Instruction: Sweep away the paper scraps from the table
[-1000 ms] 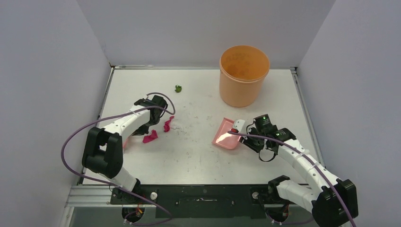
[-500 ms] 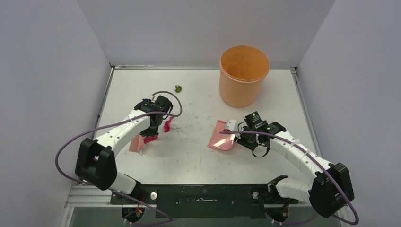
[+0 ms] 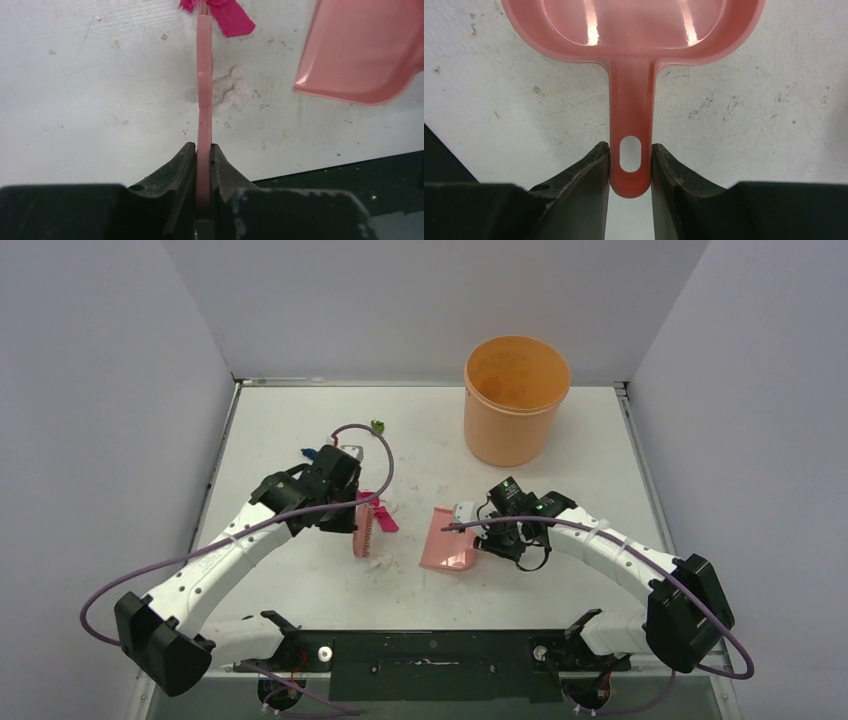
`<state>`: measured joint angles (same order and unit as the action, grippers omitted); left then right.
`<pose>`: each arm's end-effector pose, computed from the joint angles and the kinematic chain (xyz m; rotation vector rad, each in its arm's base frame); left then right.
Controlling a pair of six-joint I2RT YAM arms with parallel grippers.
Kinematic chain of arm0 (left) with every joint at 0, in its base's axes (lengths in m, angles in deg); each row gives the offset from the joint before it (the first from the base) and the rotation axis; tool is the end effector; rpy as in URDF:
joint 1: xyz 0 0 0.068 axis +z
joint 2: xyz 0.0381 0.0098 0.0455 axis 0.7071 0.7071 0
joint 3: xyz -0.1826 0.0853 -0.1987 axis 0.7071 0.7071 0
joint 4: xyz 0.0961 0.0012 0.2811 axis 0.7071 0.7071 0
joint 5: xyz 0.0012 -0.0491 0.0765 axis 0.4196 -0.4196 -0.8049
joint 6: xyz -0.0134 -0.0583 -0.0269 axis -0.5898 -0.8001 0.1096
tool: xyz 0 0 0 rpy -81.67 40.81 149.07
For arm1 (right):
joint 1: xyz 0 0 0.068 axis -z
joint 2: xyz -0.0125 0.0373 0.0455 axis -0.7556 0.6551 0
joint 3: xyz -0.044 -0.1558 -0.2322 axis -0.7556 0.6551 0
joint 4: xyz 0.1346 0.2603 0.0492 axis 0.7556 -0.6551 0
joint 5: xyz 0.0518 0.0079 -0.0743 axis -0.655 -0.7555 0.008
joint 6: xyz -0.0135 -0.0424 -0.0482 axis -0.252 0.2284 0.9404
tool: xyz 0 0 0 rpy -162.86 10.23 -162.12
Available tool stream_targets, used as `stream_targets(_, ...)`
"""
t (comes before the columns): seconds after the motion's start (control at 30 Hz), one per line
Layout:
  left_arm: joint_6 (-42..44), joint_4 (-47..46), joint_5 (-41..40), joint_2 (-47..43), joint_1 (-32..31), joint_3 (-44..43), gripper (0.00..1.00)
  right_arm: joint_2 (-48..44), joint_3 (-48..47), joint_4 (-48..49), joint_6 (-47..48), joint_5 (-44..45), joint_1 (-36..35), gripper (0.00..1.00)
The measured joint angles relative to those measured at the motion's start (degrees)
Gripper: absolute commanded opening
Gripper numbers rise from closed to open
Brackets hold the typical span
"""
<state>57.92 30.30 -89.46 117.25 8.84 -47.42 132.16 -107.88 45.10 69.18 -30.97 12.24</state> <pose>0.2252 -0.1533 0.2949 0.1600 2.6537 -0.1240 0.2098 0.1694 0.1889 -1.6933 2.1991 0.2716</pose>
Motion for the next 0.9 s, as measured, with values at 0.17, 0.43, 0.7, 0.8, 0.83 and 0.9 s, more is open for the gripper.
stream_targets(0.17, -0.98, 2.34, 1.49, -6.6, 0.0, -3.74, 0.0, 0.17, -1.77, -2.58, 0.5, -0.31, -3.26, 0.05)
stream_targets(0.43, -1.97, 8.28, -5.42, -6.56, -0.02, -5.6, 0.0, 4.17, -4.81, -8.79, 0.04, -0.87, -8.26, 0.05)
stream_targets(0.7, -3.8, 5.2, 0.15, -3.78, -0.63, 5.03, 0.0, 10.54, -11.13, -12.0, -1.81, -4.72, -8.59, 0.05)
stream_targets(0.8, -4.79, 1.09, 2.73, -3.54, -1.81, 6.05, 0.0, 12.15, -11.3, -11.98, -2.49, -5.38, -9.01, 0.05)
stream_targets(0.83, -5.35, -0.37, 3.54, -3.21, -2.27, 6.23, 0.0, 12.59, -11.3, -11.93, -2.67, -5.57, -9.01, 0.05)
stream_targets(0.9, -6.45, -3.43, 5.35, -2.21, -3.56, 6.25, 0.0, 13.2, -11.3, -11.89, -3.04, -6.01, -9.01, 0.05)
